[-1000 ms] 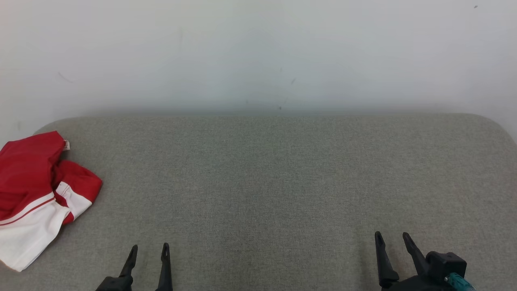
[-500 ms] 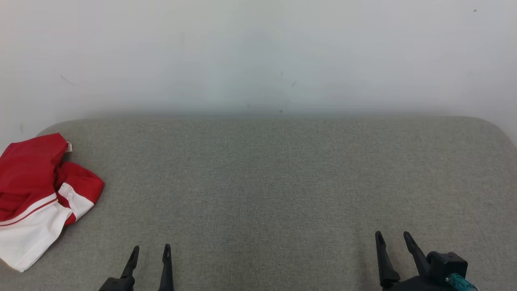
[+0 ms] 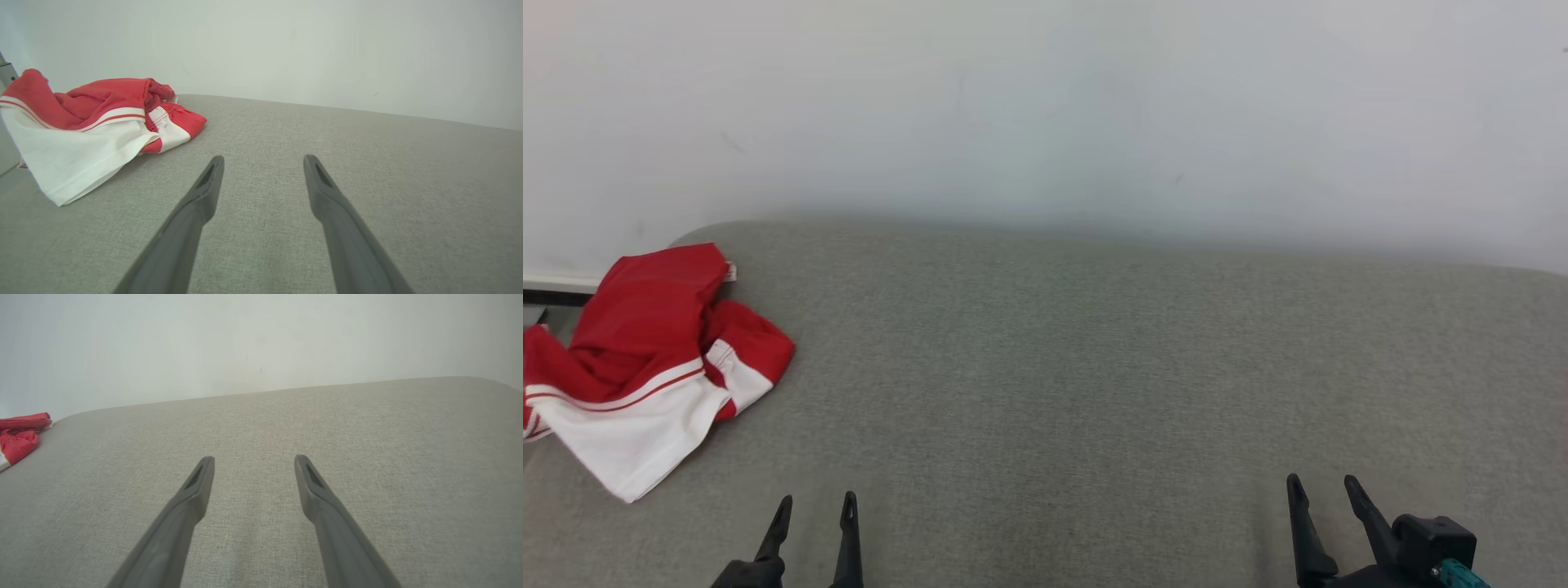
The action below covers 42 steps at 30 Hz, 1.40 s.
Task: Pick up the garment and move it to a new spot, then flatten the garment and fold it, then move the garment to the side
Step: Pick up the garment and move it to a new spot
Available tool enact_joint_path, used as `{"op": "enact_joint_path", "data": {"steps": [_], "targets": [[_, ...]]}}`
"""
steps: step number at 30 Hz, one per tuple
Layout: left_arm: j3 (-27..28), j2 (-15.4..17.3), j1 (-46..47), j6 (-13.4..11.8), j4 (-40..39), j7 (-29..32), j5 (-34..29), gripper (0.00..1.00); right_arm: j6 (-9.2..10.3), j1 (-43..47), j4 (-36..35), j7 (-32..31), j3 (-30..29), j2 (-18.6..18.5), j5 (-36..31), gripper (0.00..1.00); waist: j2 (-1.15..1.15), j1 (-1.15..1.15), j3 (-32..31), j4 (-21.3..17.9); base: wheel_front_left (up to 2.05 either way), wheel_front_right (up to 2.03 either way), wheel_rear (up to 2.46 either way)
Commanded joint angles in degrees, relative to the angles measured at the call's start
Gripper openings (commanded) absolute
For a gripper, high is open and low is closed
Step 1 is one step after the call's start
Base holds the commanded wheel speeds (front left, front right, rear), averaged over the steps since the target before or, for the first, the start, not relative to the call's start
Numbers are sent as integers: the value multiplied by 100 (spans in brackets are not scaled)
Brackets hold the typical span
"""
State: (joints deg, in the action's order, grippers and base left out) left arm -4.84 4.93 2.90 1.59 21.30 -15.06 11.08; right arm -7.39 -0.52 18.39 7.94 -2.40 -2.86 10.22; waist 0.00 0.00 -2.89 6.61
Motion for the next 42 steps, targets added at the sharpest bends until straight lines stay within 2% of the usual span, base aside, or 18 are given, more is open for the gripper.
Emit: {"op": "enact_joint_path", "data": {"steps": [1, 14, 22, 28, 36, 42], "targets": [[22, 33, 8, 2, -8, -26, 37, 100, -19, 54, -18, -9, 9, -2, 37, 100, 0, 0, -55, 399, 0, 0, 0], [77, 240, -221, -75, -40, 29, 87, 100, -20, -84, 309, 209, 265, 2, 197, 100, 0, 0, -138, 2068, 0, 0, 0], [491, 232, -534, -364, -423, -15, 279, 100, -19, -637, 557, 159, 826, -3, 145, 100, 0, 0, 163, 2296, 0, 0, 0], [742, 203, -780, -492, -701, -21, 386, 100, -19, -899, 751, 191, 1093, -4, 194, 100, 0, 0, 242, 2342, 0, 0, 0], [818, 147, -852, -497, -856, -24, 387, 100, -19, -986, 897, 252, 1176, -3, 210, 100, 0, 0, 273, 2355, 0, 0, 0], [674, 188, -341, -310, -580, 114, 457, 100, -19, -1016, 987, 304, 1101, -3, 175, 100, 0, 0, 319, 2371, 0, 0, 0]]}}
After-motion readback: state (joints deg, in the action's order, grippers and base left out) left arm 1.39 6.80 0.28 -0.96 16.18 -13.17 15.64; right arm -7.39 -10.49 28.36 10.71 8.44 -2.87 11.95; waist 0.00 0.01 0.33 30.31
